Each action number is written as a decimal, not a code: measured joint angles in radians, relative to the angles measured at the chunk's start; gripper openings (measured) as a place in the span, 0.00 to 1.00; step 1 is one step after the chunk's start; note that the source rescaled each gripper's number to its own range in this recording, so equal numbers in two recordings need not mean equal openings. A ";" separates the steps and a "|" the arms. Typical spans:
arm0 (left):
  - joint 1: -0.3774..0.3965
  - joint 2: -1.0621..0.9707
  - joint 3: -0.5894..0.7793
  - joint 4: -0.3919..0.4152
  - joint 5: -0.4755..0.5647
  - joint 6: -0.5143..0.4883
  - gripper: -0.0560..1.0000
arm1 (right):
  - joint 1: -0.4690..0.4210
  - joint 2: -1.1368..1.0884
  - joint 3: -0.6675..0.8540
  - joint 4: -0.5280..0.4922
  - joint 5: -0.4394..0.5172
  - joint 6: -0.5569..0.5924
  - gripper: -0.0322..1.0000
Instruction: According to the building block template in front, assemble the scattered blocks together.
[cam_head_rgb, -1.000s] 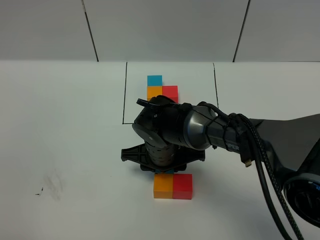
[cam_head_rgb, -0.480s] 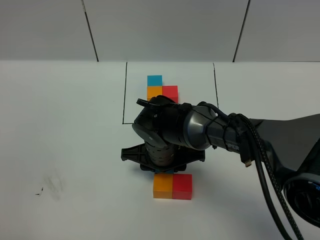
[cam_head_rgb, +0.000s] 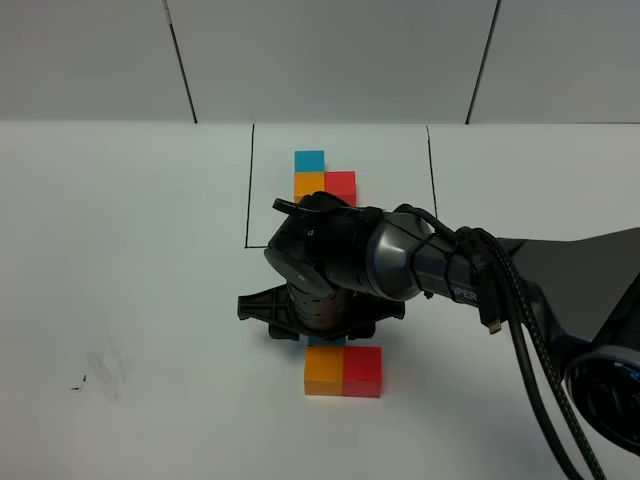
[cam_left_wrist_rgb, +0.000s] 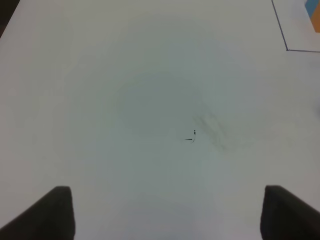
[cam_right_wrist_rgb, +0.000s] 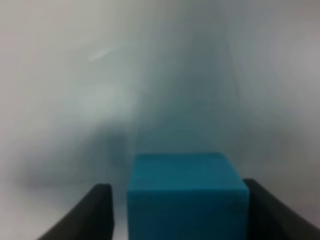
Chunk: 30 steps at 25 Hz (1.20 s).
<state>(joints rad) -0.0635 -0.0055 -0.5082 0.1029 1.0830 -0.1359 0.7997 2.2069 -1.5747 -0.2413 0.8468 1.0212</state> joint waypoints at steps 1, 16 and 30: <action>0.000 0.000 0.000 0.000 0.000 0.000 0.69 | 0.000 0.000 0.000 0.000 -0.004 -0.011 0.52; 0.000 0.000 0.000 0.000 0.000 0.000 0.69 | -0.015 -0.156 0.000 -0.257 -0.006 -0.133 1.00; 0.000 0.000 0.000 0.000 0.000 0.000 0.69 | -0.463 -0.810 0.000 -0.567 0.023 -0.575 1.00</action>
<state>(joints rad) -0.0635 -0.0055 -0.5082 0.1029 1.0830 -0.1359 0.3369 1.3969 -1.5747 -0.8087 0.8696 0.4460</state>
